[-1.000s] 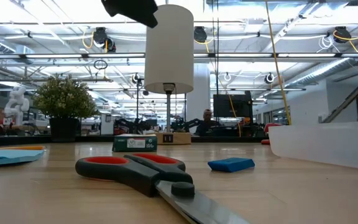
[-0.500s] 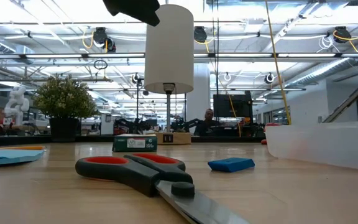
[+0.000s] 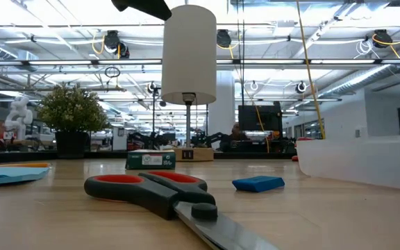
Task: Pack school essentials
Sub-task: Put the yellow pencil into the supplies box
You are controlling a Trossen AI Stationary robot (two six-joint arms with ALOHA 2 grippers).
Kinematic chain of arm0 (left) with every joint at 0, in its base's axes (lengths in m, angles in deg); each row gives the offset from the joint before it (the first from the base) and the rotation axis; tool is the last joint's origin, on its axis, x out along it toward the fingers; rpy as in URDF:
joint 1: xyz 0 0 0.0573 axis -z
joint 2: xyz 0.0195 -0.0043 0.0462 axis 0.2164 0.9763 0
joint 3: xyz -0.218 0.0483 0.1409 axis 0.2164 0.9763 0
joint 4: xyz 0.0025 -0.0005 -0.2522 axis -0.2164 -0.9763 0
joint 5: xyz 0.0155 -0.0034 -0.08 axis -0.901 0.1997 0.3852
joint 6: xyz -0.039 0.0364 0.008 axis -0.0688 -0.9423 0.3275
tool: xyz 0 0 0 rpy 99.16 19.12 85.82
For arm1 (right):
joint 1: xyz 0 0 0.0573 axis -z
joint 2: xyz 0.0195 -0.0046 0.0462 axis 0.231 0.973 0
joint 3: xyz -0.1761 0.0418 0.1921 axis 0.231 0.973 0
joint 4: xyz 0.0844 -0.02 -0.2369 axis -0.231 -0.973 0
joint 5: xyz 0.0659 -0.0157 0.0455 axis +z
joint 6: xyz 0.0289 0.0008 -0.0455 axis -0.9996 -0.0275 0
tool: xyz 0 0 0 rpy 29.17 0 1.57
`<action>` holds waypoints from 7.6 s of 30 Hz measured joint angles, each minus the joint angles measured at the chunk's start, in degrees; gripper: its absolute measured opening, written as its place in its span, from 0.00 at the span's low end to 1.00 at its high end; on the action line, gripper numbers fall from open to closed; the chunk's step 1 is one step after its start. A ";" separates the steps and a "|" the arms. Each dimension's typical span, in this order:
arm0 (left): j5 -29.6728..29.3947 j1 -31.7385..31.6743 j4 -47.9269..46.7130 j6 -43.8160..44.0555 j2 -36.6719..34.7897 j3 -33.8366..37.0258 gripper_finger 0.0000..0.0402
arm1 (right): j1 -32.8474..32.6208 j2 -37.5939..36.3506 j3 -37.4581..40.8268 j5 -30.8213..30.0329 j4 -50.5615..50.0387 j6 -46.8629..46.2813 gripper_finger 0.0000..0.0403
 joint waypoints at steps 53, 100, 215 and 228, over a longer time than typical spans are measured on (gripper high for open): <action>19.58 8.98 -28.88 77.02 0.07 20.70 0.46 | 11.23 3.19 0.00 -19.14 18.27 53.23 0.11; 17.42 8.79 -22.96 72.78 -4.63 28.62 0.03 | 11.10 3.19 0.00 -15.97 21.93 54.25 0.11; -27.90 9.58 -1.74 -23.16 -7.56 13.38 0.83 | 27.58 9.05 -4.31 2.59 29.24 28.75 0.05; -22.62 9.62 -0.83 -13.35 -7.56 13.38 0.67 | 6.93 8.55 -4.31 -8.84 17.51 -2.87 0.05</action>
